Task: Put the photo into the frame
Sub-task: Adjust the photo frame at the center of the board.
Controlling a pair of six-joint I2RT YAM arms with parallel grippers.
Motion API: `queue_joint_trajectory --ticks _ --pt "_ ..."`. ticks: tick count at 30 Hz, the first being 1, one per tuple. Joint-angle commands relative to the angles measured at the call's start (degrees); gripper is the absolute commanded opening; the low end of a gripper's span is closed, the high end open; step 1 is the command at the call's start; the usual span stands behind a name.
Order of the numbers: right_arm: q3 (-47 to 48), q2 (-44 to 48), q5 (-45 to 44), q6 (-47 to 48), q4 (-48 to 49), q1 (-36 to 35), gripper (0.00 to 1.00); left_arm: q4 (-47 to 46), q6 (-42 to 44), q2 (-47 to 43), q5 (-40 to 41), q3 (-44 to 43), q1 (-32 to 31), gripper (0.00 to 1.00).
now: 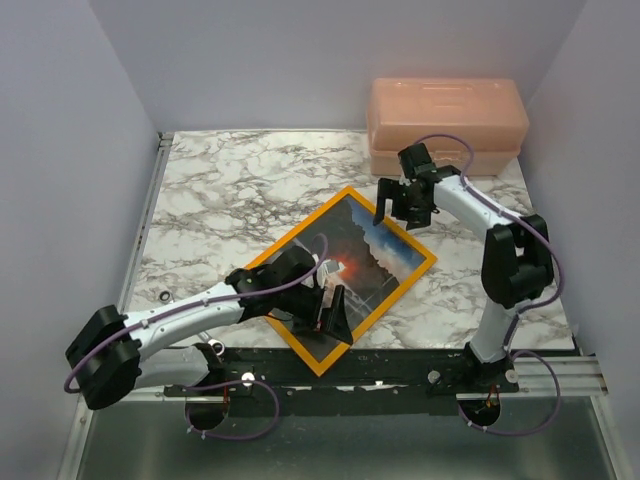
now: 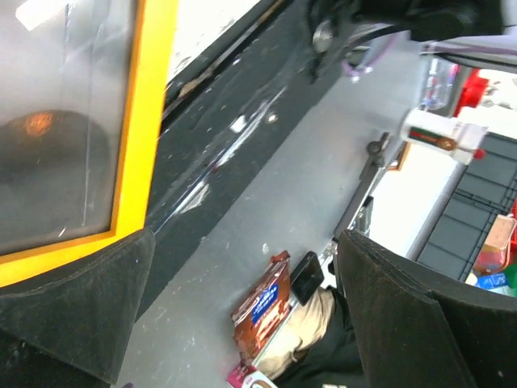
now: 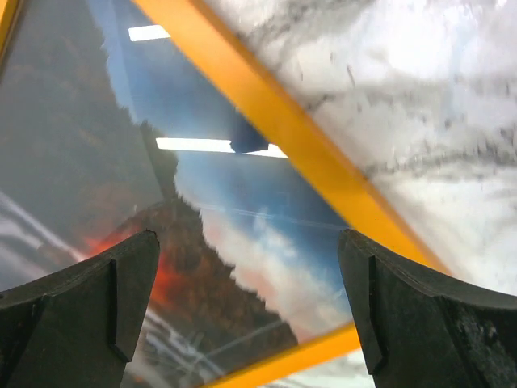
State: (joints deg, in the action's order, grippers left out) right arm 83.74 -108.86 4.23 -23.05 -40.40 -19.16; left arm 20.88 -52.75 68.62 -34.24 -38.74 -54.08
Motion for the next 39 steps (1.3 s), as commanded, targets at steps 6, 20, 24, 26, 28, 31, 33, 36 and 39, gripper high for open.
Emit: queue_joint_trajectory --ticks 6,20,24,26,28,31,33,36,39 --pt "-17.64 20.43 4.31 -6.75 -2.23 -0.52 1.0 -8.74 0.8 -11.61 -2.88 0.68 12.35 0.98" --pt "-39.02 26.62 10.99 -15.03 4.36 -4.07 1.0 8.75 9.85 -17.3 -0.13 -9.6 32.96 0.98" --pt "-37.73 21.87 9.49 -15.56 6.57 -5.28 1.0 11.83 12.2 -17.16 -0.21 -10.78 33.65 0.98" --pt "-36.5 19.99 7.84 -15.58 7.37 -6.06 0.98 12.16 12.65 -17.41 -0.62 -10.29 33.69 0.99" --pt "-35.36 18.23 6.01 -15.22 7.87 -7.0 0.94 11.81 13.26 -17.62 -1.57 -9.65 33.79 0.99" --pt "-33.37 14.78 2.55 -13.79 7.26 -7.93 0.84 11.95 14.1 -17.99 -1.99 -9.26 33.94 0.99" --pt "-32.24 13.08 0.0 -12.68 6.56 -8.33 0.75 12.32 14.8 -18.17 -1.96 -9.38 34.05 0.98" --pt "-30.83 12.17 -3.89 -11.2 5.12 -8.44 0.54 13.67 16.12 -18.25 -1.34 -9.81 34.2 0.99" --pt "-29.17 12.01 -9.46 -9.2 3.37 -8.44 0.34 14.5 17.21 -18.17 -0.55 -9.8 34.39 0.99"
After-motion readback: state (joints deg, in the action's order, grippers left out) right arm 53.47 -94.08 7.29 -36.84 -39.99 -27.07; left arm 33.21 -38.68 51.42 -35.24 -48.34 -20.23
